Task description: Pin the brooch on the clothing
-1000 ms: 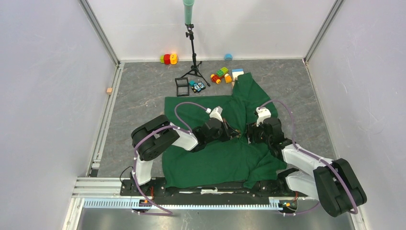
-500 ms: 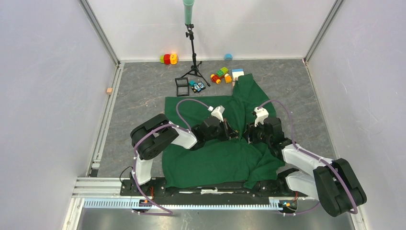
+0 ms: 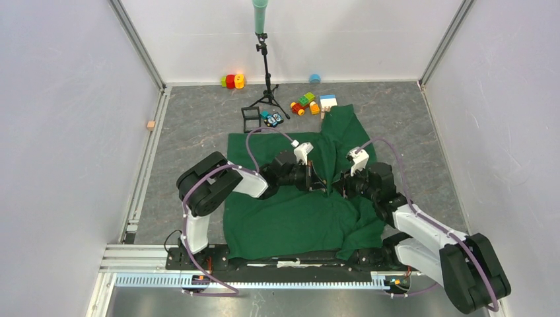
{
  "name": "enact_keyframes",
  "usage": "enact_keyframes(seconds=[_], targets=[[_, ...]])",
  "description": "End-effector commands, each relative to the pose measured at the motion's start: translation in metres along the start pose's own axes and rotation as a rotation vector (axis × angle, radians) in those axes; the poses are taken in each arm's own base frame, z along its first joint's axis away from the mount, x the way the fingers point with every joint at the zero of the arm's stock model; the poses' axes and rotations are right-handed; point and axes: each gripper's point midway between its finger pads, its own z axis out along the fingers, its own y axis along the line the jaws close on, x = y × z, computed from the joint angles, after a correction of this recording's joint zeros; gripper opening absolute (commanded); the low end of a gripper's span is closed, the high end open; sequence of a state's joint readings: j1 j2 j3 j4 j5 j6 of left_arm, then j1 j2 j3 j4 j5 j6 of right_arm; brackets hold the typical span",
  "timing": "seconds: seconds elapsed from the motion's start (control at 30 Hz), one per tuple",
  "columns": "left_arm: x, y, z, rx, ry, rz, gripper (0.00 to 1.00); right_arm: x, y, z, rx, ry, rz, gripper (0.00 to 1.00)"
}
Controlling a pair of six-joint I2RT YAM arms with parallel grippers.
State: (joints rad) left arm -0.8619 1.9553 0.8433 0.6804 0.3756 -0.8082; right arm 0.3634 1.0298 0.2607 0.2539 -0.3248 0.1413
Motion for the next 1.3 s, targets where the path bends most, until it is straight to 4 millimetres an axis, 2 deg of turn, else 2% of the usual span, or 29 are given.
enact_keyframes(seconds=[0.0,0.23,0.33,0.47,0.7,0.97,1.13,1.27], targets=[[-0.005,-0.017,-0.003,0.111,0.053,0.119,0.02,-0.009,0.01,-0.005,-0.057,-0.055,-0.061,0.38],[-0.007,-0.022,-0.003,0.153,0.077,0.11,0.02,-0.005,0.006,-0.013,-0.025,-0.074,-0.075,0.47],[-0.007,-0.024,-0.003,0.168,0.082,0.1,0.02,-0.01,0.009,-0.018,-0.032,-0.122,-0.096,0.51],[-0.008,-0.027,-0.003,0.186,0.083,0.099,0.02,-0.013,0.017,-0.021,-0.073,-0.163,-0.107,0.51],[-0.007,-0.026,-0.006,0.19,0.086,0.109,0.02,-0.012,0.026,-0.018,-0.129,-0.181,-0.105,0.42],[-0.008,-0.033,-0.011,0.231,0.081,0.134,0.02,-0.014,0.042,-0.016,-0.234,-0.201,-0.125,0.39],[-0.008,-0.034,-0.013,0.235,0.079,0.145,0.02,-0.012,0.036,-0.013,-0.204,-0.192,-0.12,0.32],[-0.006,-0.034,-0.015,0.24,0.075,0.149,0.02,-0.005,0.023,-0.009,-0.133,-0.16,-0.103,0.25]])
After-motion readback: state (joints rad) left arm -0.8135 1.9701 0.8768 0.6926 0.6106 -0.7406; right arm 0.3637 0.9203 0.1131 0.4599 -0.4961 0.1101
